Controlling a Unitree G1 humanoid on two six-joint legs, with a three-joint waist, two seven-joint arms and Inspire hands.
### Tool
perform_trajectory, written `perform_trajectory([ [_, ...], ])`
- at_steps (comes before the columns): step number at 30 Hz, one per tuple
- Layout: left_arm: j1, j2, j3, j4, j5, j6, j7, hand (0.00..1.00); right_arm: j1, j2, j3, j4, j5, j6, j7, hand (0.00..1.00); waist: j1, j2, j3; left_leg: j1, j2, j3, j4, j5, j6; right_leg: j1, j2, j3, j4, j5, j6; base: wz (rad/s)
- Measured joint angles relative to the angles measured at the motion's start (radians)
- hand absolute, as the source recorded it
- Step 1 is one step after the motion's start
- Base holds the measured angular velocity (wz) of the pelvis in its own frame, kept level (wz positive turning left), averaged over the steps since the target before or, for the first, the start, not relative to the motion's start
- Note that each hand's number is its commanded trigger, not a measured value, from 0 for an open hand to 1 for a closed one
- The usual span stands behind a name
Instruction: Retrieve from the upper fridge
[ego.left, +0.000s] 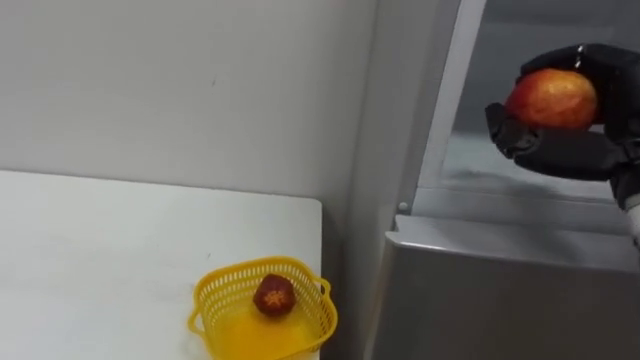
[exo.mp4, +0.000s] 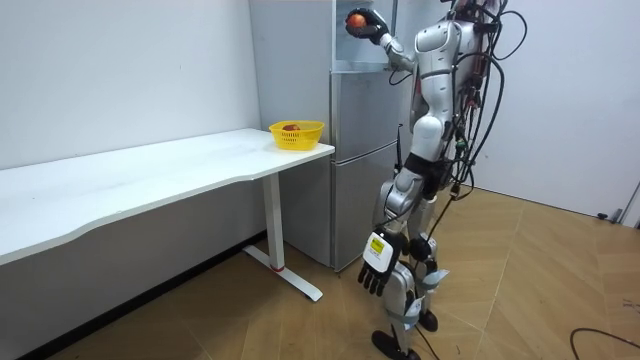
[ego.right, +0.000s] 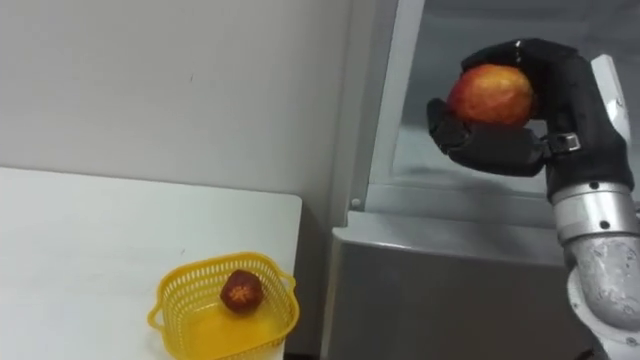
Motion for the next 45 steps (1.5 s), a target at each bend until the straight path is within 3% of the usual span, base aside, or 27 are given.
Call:
perform_trajectory([
  [6,-0.005,0.0,-0.002,0.003,0.0,-0.024,-0.014,0.0,0.075,0.026,0.01,-0.178,-0.066,-0.022,0.025,1.0,0.0,-0.006,-0.0026,0.0,0.0,0.003,0.0,0.0,0.0,-0.005,0.002,0.015,0.0,-0.003,0.001,-0.02],
  [13,-0.04,0.001,-0.003,0.009,0.005,-0.033,-0.037,0.0,0.076,0.062,0.097,-0.29,-0.233,-0.031,0.109,1.0,0.006,-0.01,-0.0056,0.0,0.003,0.015,-0.005,0.0,0.0,-0.013,0.005,0.018,0.002,-0.003,0.001,-0.06],
  [21,-0.071,-0.001,-0.026,0.027,0.0,-0.036,-0.035,0.0,0.076,0.071,0.222,-0.325,-0.307,-0.027,0.221,1.0,0.08,-0.02,-0.007,-0.006,0.003,0.014,-0.015,0.0,0.0,-0.026,0.004,0.016,0.002,-0.003,0.001,-0.01],
  [25,-0.069,0.003,-0.027,0.035,0.0,-0.035,-0.035,0.0,0.076,0.073,0.267,-0.325,-0.325,-0.007,0.265,1.0,0.093,-0.027,-0.0054,-0.017,0.001,-0.003,-0.008,0.0,0.0,-0.023,0.001,0.002,0.002,-0.003,0.001,0.15],
  [28,-0.073,0.003,-0.028,0.043,-0.004,-0.033,-0.039,0.0,0.076,0.075,0.307,-0.319,-0.343,0.002,0.299,1.0,0.112,-0.036,0.0034,-0.019,0.001,-0.016,-0.008,0.0,0.0,-0.021,0.001,-0.01,0.001,-0.003,0.001,0.08],
  [33,-0.075,0.005,-0.049,0.046,-0.008,-0.033,-0.04,0.0,0.074,0.121,0.363,-0.203,-0.393,0.007,0.337,1.0,0.163,-0.064,0.0087,-0.036,0.001,-0.022,-0.01,0.0,-0.001,-0.033,0.004,-0.011,0.0,-0.002,0.001,0.02],
  [36,-0.078,0.019,-0.05,0.04,-0.008,-0.033,-0.043,0.0,0.073,0.124,0.386,-0.105,-0.393,0.024,0.342,1.0,0.19,-0.089,0.0062,-0.053,0.0,-0.033,-0.001,0.0,-0.001,-0.039,0.002,-0.026,0.0,-0.002,0.001,0.14],
  [38,-0.088,0.033,-0.06,0.04,-0.009,-0.034,-0.051,0.0,0.072,0.125,0.397,-0.057,-0.394,0.026,0.347,1.0,0.196,-0.101,0.0078,-0.075,-0.003,-0.053,0.009,0.0,-0.001,-0.049,-0.001,-0.04,0.0,-0.002,0.001,0.26],
  [41,-0.1,0.055,-0.06,0.04,-0.011,-0.034,-0.06,0.0,0.062,0.125,0.409,0.091,-0.393,0.013,0.341,1.0,0.236,-0.117,0.0139,-0.086,-0.007,-0.069,0.009,0.002,-0.002,-0.056,-0.003,-0.055,0.0,-0.002,0.001,0.13],
  [45,-0.109,0.079,-0.073,0.04,-0.013,-0.031,-0.066,0.0,-0.02,0.125,0.464,0.344,-0.393,0.026,0.327,1.0,0.246,-0.131,0.0124,-0.11,-0.011,-0.091,0.026,0.002,-0.002,-0.064,-0.006,-0.068,-0.001,-0.002,0.001,0.18],
])
